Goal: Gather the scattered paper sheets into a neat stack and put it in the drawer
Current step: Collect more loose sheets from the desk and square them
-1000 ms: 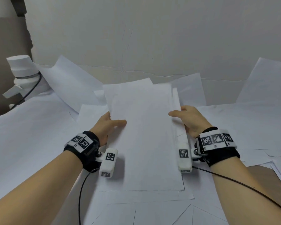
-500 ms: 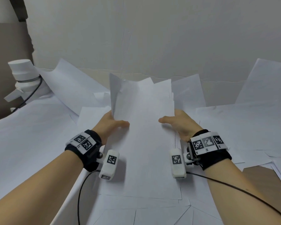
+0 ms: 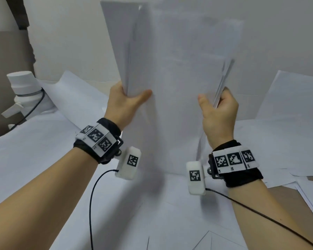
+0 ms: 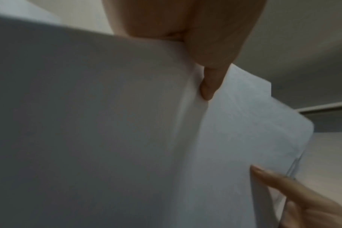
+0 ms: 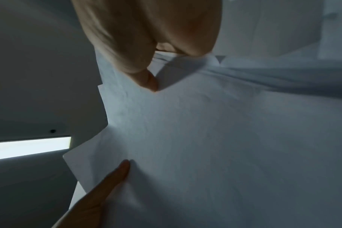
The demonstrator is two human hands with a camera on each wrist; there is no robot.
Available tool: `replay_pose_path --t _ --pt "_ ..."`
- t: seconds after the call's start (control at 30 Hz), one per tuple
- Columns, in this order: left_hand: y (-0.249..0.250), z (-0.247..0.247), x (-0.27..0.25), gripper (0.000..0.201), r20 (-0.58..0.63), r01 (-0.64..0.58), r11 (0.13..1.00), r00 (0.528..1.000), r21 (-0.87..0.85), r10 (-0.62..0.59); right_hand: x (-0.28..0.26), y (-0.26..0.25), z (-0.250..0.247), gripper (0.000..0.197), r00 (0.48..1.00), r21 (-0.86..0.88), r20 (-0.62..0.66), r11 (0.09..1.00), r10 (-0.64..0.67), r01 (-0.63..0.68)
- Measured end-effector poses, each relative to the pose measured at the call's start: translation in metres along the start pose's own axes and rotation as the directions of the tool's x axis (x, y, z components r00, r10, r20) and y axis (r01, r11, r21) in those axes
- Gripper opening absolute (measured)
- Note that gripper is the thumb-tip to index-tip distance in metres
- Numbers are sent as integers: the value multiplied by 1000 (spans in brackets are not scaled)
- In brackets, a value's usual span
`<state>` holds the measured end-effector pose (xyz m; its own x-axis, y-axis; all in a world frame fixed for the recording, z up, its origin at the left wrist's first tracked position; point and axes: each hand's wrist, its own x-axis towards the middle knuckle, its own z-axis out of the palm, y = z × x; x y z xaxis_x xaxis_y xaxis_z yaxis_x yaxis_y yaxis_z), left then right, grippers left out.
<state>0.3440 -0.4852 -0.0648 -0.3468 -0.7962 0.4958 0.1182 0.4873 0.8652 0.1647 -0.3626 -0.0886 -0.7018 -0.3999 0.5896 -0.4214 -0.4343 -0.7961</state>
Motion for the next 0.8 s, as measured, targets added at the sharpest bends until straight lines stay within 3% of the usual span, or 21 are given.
replay_pose_path --t 0.2,0.27,0.33,0.43,0.6,0.7,0.8 --pt "35 14 12 21 -33 -198 976 980 -88 196 10 -47 -15 10 945 27 -127 951 -302 308" --pt "35 15 14 22 -46 -211 971 977 -117 207 11 -51 -17 9 938 23 -112 943 -329 333" --pt "30 15 13 36 -49 -173 977 985 -127 168 14 -45 -17 10 967 -31 -48 968 -252 251" --pt "15 8 9 57 -38 -101 983 995 -155 96 16 -28 -25 10 992 -95 127 995 -23 35" --pt "3 -2 7 69 17 -39 975 999 -219 44 19 -17 -37 19 954 -21 258 988 154 -154" --pt "9 -5 12 79 43 -60 970 996 -236 72 18 -11 -32 36 926 -64 316 978 206 -196" --pt "24 -9 23 78 90 -89 961 989 -260 116 16 -11 -29 39 898 -67 381 975 220 -210"
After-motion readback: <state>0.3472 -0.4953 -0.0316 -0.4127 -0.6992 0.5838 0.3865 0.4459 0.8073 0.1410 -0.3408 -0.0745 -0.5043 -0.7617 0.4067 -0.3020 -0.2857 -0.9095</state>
